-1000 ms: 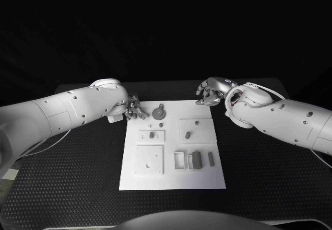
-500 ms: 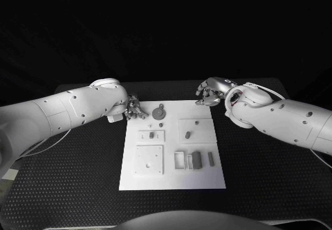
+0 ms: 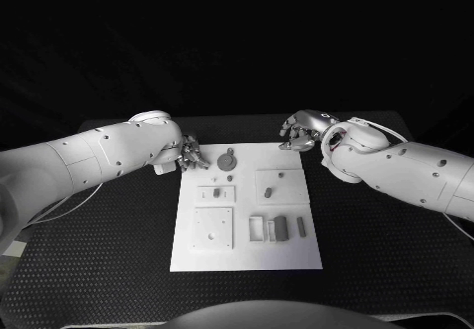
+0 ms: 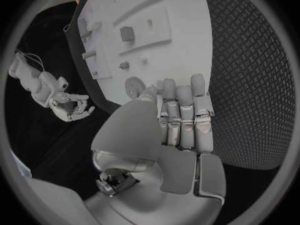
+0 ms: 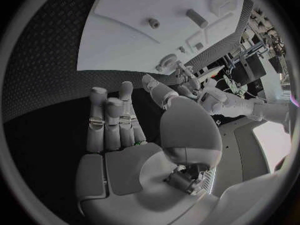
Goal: Assemble the parts on the task board
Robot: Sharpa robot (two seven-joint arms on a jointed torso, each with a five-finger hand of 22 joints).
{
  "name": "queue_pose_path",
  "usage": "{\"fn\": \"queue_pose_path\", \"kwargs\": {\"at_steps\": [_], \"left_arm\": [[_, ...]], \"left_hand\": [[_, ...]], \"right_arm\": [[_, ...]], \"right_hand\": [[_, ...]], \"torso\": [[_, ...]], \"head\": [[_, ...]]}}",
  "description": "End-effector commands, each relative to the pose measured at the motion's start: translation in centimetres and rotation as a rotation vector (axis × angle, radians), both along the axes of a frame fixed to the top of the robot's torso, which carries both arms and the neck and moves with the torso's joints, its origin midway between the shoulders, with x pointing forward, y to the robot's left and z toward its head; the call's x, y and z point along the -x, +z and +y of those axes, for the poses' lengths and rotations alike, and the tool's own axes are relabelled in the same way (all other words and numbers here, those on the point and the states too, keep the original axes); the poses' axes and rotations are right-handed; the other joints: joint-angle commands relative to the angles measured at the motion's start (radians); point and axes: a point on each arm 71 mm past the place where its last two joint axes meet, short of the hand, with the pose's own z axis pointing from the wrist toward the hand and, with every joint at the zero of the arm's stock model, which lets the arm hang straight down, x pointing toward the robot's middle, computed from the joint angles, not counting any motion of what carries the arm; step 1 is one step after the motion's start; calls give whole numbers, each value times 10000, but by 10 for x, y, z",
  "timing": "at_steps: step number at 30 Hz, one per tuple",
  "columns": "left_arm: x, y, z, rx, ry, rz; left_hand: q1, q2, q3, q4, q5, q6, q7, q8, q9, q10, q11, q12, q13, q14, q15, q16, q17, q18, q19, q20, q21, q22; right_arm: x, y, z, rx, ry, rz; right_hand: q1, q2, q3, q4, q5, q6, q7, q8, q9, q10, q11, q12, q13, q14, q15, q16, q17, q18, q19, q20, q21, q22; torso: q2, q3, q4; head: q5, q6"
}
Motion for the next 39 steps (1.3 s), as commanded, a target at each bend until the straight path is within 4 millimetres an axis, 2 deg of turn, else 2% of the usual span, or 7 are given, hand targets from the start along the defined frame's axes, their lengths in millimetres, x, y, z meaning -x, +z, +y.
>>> {"fn": "queue_pose_path", "kwargs": {"at_steps": [1, 18, 21, 27, 29, 36, 39], "left_arm": [[1, -1, -2, 231, -57, 176], [2, -2, 5, 1536, 941, 413], [3, -2, 8, 2002, 1330, 511], [12, -3, 16, 3167, 2236, 1057], [16, -2, 18, 3289, 2301, 1104], [28, 9, 24, 3580, 2600, 1110], [39, 8, 25, 3269, 2391, 1098]], "left_hand": [[578, 28, 724, -20, -82, 87, -20, 129, 74, 28, -39, 41, -14, 40, 43, 64, -10, 24, 31, 15, -53, 7], [714, -20, 959, -128, 211, 215, -64, 250, 134, 89, -77, 111, 3, 60, 48, 134, 8, 32, 50, 10, -34, 120], [670, -71, 1016, -165, 637, 268, -85, 295, 156, 118, -95, 142, 10, 72, 49, 170, 16, 38, 55, 13, -24, 179], [497, -116, 1101, -303, 1192, 371, -137, 371, 195, 207, -149, 253, 68, 133, 28, 283, 57, 62, 106, -3, 22, 305], [366, -114, 1116, -460, 1528, 414, -164, 407, 218, 221, -175, 357, 136, 150, -3, 389, 112, 69, 134, -20, 58, 385], [-111, -29, 1306, -961, 1661, 467, -193, 445, 246, 177, -213, 545, 263, 132, -59, 556, 170, 52, 144, -63, 99, 516], [-1124, 45, 1881, -2031, 1652, 476, -174, 441, 244, 150, -228, 595, 268, 119, -66, 604, 121, 4, 133, -83, 78, 531]], "right_arm": [[0, -1, 1, 88, 104, 47], [0, -1, -1, 98, 77, 74], [0, -1, -1, 100, 73, 78], [0, -1, -3, 113, 37, 85], [0, -1, -4, 118, 18, 87], [0, -1, -6, 120, -32, 81], [0, -1, -7, 126, -50, 84]], "right_hand": [[-36, 107, -36, 49, 33, -19, 64, -33, -13, -58, -6, 45, -14, -51, -10, -65, 17, 439, -3, -85, -58, 180], [-50, 114, -44, 58, 33, -18, 64, -33, -13, -58, -6, 49, -17, -50, -10, -67, 19, 439, -4, -83, -59, 180], [-51, 114, -44, 58, 33, -18, 64, -33, -13, -58, -6, 49, -17, -50, -10, -67, 19, 439, -4, -83, -59, 180], [-52, 114, -46, 58, 33, -18, 64, -34, -13, -58, -6, 51, -18, -50, -10, -67, 20, 439, -5, -83, -59, 180], [-52, 114, -46, 58, 33, -18, 64, -34, -13, -58, -7, 51, -18, -50, -10, -67, 20, 439, -5, -83, -60, 180], [-59, 109, -51, 60, 33, -16, 64, -34, -13, -59, -6, 53, -19, -50, -10, -68, 21, 439, -5, -82, -60, 180], [-61, 106, -52, 61, 33, -16, 64, -34, -13, -59, -6, 54, -20, -50, -10, -68, 21, 439, -5, -82, -60, 180]], "torso": [[1, -3, 0], [-3, -1, 6], [-2, 0, 7], [-7, 6, 11], [-11, 6, 21], [-16, -2, 27], [-20, -2, 26]], "head": [[-2, -7], [-4, -28], [2, -31], [-9, -60], [0, -53], [76, -28], [106, -31]]}}
